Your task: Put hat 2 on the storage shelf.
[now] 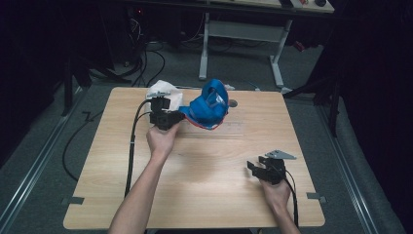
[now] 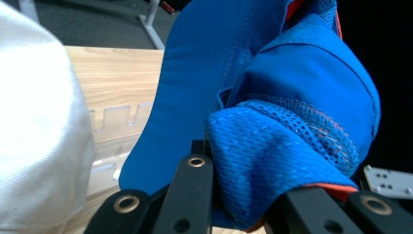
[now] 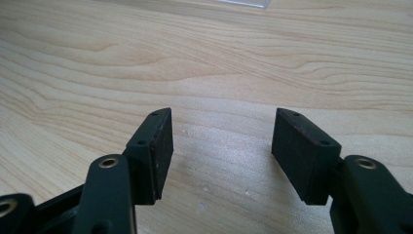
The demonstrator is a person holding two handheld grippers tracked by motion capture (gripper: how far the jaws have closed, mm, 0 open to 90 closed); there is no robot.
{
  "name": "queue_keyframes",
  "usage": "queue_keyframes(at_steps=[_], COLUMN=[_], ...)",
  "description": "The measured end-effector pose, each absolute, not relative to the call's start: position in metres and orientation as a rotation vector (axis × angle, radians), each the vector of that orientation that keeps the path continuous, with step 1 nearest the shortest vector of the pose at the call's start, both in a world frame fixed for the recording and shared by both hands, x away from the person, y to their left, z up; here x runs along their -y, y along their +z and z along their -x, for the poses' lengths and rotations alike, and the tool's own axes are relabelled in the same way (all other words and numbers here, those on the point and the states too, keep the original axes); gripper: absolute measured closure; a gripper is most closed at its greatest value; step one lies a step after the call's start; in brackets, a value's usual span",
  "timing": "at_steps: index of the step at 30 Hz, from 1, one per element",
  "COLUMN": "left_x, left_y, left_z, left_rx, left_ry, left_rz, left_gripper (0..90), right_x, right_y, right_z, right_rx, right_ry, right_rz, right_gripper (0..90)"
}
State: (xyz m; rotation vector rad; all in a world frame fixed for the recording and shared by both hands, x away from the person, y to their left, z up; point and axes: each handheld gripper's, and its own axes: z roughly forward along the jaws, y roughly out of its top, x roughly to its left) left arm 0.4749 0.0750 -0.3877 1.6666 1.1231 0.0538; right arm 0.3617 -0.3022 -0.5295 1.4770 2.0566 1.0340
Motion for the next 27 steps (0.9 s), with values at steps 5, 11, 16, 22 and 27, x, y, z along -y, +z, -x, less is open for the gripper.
queue_keyframes(at_steps=[5, 11, 16, 22, 27], left_x=[-0.079, -0.083, -0.083, -0.081, -0.078], left_y=[-0.395, -0.404, -0.41, -0.418, -0.426], left_z=[-0.483, -0.489, -0.492, -0.494, -0.491], left_rx=[-1.193, -1.29, -1.344, -1.406, -1.442], left_ry=[0.022, 0.01, 0.014, -0.045, -0.052], left_rz=[-1.604, -1.511, -1.473, -1.374, -1.312], left_gripper=[85.6, 85.5, 85.5, 85.3, 85.2], right_x=[0.299, 0.295, 0.294, 0.294, 0.292], right_y=[-0.53, -0.53, -0.53, -0.531, -0.531], right_z=[-0.363, -0.362, -0.362, -0.362, -0.362], right_rx=[-2.087, -2.095, -2.097, -2.097, -2.097], right_ry=[0.988, 0.95, 0.935, 0.933, 0.915], right_rz=[-1.477, -1.448, -1.433, -1.431, -1.422], right_gripper=[40.0, 39.9, 39.9, 40.0, 40.3])
